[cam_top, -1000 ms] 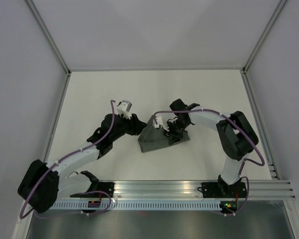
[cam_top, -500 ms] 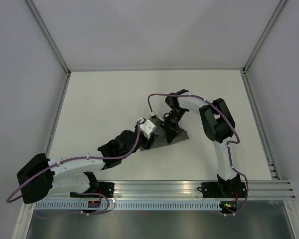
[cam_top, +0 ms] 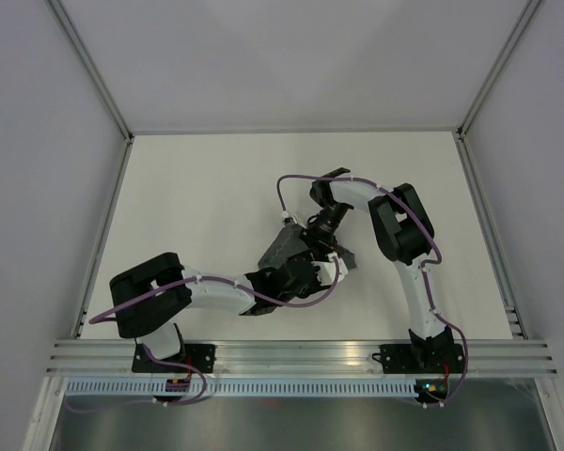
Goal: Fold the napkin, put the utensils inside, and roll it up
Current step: Roll the napkin with the utensil
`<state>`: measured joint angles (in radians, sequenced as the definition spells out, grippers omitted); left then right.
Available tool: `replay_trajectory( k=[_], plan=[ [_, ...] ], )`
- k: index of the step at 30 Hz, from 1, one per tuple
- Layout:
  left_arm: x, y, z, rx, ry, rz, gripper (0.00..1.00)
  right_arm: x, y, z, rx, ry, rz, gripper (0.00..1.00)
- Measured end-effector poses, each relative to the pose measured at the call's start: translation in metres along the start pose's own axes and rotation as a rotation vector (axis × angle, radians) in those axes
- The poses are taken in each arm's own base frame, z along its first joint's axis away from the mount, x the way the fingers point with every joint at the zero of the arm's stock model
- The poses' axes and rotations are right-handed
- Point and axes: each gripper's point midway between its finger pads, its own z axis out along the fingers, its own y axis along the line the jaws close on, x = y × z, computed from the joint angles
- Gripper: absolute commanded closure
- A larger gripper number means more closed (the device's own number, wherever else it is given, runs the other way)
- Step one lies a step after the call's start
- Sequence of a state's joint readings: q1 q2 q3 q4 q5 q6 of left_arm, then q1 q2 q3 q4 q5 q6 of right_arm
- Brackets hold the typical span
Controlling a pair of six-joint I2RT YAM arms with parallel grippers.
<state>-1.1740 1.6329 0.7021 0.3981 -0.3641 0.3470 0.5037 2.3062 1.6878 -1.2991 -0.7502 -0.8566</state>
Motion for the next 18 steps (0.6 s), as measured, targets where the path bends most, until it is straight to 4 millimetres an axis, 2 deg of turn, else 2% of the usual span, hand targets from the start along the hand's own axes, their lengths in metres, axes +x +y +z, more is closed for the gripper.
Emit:
replay_trajectory(
  k=[5, 12, 18],
  plan=[
    [0.000, -0.003, 0.007, 0.013, 0.014, 0.029, 0.34, 0.002, 0.003, 0.002, -0.022, 0.005, 0.034, 1.00],
    [0.010, -0.015, 0.010, 0.084, 0.071, 0.056, 0.34, 0.003, 0.003, 0.003, -0.029, 0.007, 0.054, 1.00],
    [0.021, -0.012, 0.012, 0.108, 0.101, 0.033, 0.38, 0.004, 0.005, 0.004, -0.040, 0.011, 0.075, 0.99]
  ],
)
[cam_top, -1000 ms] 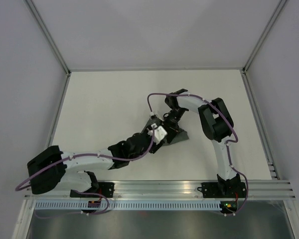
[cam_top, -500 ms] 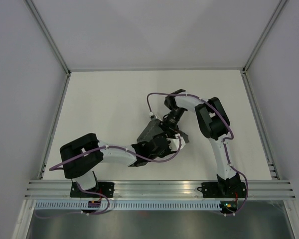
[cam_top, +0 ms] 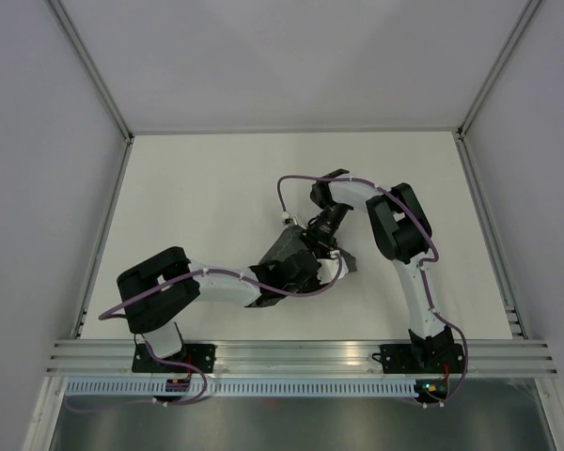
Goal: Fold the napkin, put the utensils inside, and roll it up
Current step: Roll the napkin with the utensil
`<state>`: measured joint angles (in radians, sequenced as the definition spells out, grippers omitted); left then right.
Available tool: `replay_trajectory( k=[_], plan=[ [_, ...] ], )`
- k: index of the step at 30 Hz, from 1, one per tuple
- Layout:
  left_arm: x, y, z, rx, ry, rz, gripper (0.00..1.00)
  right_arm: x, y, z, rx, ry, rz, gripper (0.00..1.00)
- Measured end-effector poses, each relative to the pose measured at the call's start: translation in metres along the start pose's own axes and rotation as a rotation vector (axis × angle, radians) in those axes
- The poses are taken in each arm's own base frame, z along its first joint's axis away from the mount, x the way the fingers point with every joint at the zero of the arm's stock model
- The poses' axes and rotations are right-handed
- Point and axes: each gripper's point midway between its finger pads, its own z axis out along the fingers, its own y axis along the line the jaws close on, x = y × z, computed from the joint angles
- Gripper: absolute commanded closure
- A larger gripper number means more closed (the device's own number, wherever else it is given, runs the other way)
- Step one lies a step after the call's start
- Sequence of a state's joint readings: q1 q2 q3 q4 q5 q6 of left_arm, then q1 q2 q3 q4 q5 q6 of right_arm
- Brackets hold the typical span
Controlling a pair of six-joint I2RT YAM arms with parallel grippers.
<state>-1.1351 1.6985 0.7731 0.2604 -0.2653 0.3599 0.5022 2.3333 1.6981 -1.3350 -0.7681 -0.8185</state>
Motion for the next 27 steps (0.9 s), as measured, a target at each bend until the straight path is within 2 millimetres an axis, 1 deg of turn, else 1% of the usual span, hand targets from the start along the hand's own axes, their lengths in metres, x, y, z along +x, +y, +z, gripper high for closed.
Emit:
replay_trajectory(
  k=[2, 4, 5, 7, 8, 9, 10, 11, 12, 13, 17, 22, 24, 27],
  plan=[
    [0.005, 0.002, 0.002, 0.007, 0.009, -0.025, 0.39, 0.001, 0.001, 0.001, -0.007, 0.002, 0.009, 0.99],
    [0.006, 0.001, 0.003, 0.021, 0.009, -0.053, 0.45, 0.001, 0.001, 0.001, -0.012, 0.001, 0.014, 0.98],
    [0.006, 0.000, 0.003, 0.030, 0.007, -0.066, 0.56, 0.001, 0.001, 0.001, -0.012, 0.000, 0.013, 0.97],
    [0.006, -0.005, 0.004, 0.048, 0.008, -0.089, 0.68, 0.001, 0.002, 0.001, -0.013, 0.001, 0.013, 0.97],
    [0.007, -0.006, 0.004, 0.052, 0.009, -0.098, 0.73, 0.001, 0.002, 0.001, -0.014, 0.001, 0.014, 0.95],
    [0.007, -0.007, 0.004, 0.056, 0.008, -0.106, 0.83, 0.001, 0.002, 0.001, -0.015, 0.001, 0.015, 0.93],
    [0.007, -0.007, 0.004, 0.061, 0.007, -0.115, 0.87, 0.001, 0.002, 0.001, -0.015, 0.001, 0.015, 0.91],
    [0.007, -0.008, 0.004, 0.064, 0.006, -0.120, 0.90, 0.001, 0.002, 0.001, -0.015, 0.000, 0.015, 0.84],
    [0.007, -0.009, 0.004, 0.065, 0.004, -0.126, 0.94, 0.001, 0.002, 0.001, -0.016, -0.001, 0.016, 0.79],
    [0.007, -0.009, 0.004, 0.065, 0.001, -0.133, 0.96, 0.001, 0.002, 0.000, -0.016, -0.003, 0.016, 0.68],
    [0.006, -0.009, 0.003, 0.076, -0.035, -0.197, 0.98, 0.000, 0.002, -0.002, -0.023, -0.017, 0.017, 0.54],
    [0.004, -0.006, 0.004, 0.091, -0.108, -0.326, 0.98, -0.005, 0.002, -0.016, -0.003, -0.064, -0.038, 0.47],
    [0.004, -0.006, 0.004, 0.102, -0.125, -0.371, 0.98, -0.008, -0.001, -0.029, 0.027, -0.106, -0.062, 0.46],
    [0.004, -0.004, 0.004, 0.123, -0.163, -0.451, 0.98, -0.015, -0.005, -0.064, 0.098, -0.214, -0.100, 0.45]
  ],
)
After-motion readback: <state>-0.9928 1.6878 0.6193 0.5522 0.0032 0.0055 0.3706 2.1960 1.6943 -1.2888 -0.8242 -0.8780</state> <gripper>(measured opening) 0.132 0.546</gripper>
